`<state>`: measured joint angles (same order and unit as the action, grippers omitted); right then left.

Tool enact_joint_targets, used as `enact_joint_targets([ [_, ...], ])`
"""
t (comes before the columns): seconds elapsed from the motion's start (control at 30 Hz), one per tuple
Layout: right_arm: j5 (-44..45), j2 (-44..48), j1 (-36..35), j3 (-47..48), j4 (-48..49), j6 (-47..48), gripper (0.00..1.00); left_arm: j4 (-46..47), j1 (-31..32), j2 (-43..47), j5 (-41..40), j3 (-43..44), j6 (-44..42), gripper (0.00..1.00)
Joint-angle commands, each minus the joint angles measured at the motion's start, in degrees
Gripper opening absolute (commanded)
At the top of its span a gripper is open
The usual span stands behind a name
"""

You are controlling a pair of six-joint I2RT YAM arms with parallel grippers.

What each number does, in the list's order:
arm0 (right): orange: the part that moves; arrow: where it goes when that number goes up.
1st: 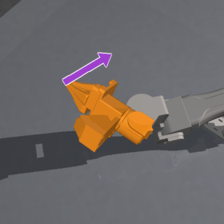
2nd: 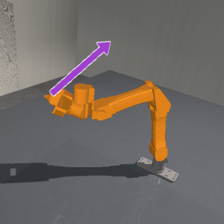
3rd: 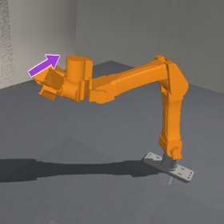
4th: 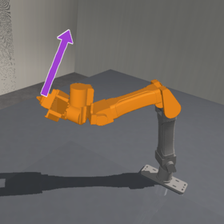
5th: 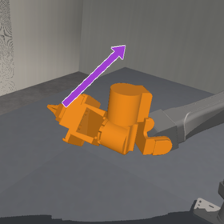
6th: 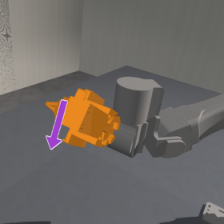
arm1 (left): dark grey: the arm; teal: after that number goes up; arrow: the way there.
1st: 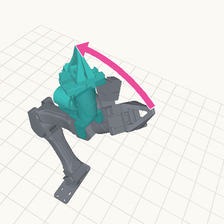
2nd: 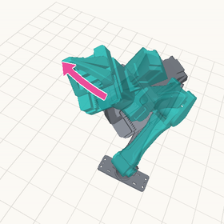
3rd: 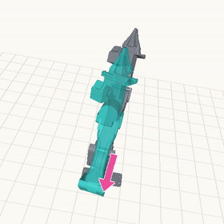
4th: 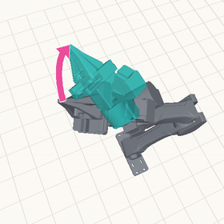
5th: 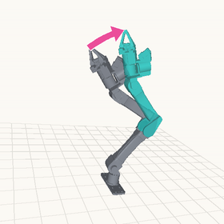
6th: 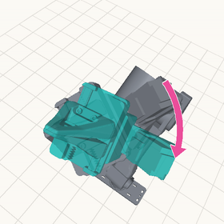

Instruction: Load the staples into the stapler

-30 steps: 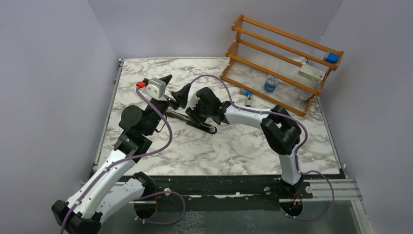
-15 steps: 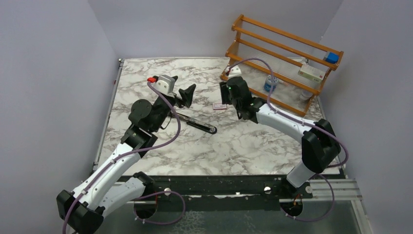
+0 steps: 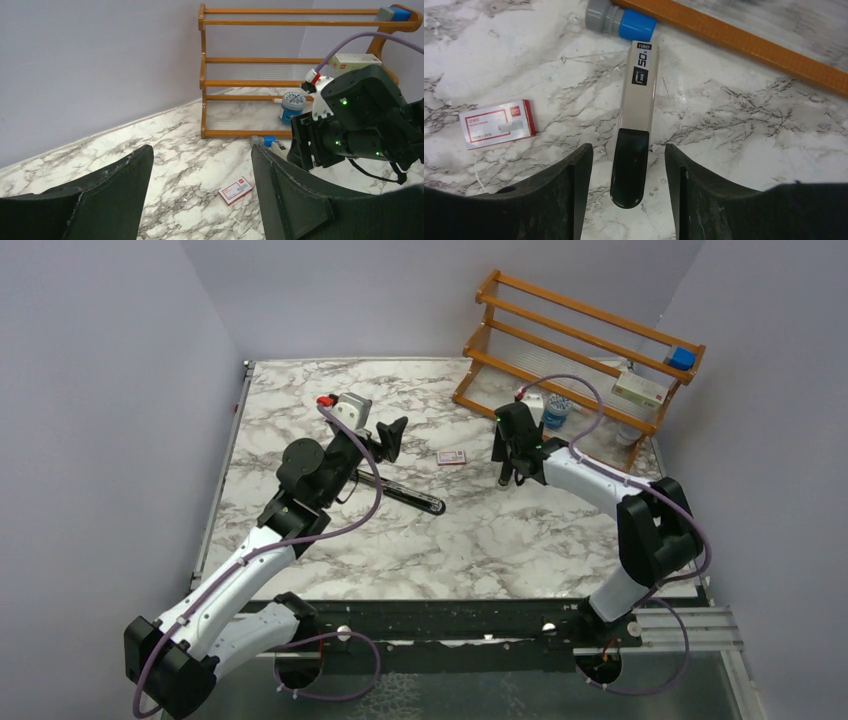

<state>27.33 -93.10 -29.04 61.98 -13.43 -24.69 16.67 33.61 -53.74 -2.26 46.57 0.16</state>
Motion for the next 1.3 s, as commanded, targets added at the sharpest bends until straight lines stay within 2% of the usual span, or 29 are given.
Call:
enact_joint_targets([
  [0.0,-3.1,-3.4,1.3,0.9,-2.6,-4.3,0.59,1.9,0.0,0.3,1.2,-0.7,0.3,0.75],
  [0.23,-6.3,-8.0,1.9,2.0,-3.0,-5.6,0.58,1.9,0.0,1.0,0.9,-1.6,-0.5,0.75],
  [0.33,-5.5,-8.9,2.0,1.6,-2.9,-5.8,0.54,1.9,0.0,1.2,0.7,-1.7,-0.5,0.75],
  [0.67,-2.1,-2.3,2.0,-2.1,0.0,-3.5,0.12,1.9,0.0,0.4,0.9,-1.3,-1.0,0.75],
  [0.8,-5.4,1.9,2.0,-3.3,1.5,1.4,0.04,1.8,0.0,0.1,0.0,-1.0,-2.1,0.76],
  [0.9,-11.2,7.0,2.0,-4.7,4.3,5.7,0.01,-2.5,-0.1,-0.8,-1.4,1.3,-2.6,0.76],
  [1.07,-31.2,14.5,1.9,-7.9,11.8,15.5,0.01,-3.8,-2.1,-2.0,-2.4,1.9,-0.9,0.76],
  [1.2,-47.5,15.3,1.8,-7.5,12.4,20.9,0.01,-8.1,-5.2,-3.5,-1.8,5.2,0.5,0.76],
  [1.27,-52.8,14.8,1.0,-6.3,10.4,23.2,0.01,-9.9,-6.0,-3.9,-2.6,6.2,0.6,0.76],
])
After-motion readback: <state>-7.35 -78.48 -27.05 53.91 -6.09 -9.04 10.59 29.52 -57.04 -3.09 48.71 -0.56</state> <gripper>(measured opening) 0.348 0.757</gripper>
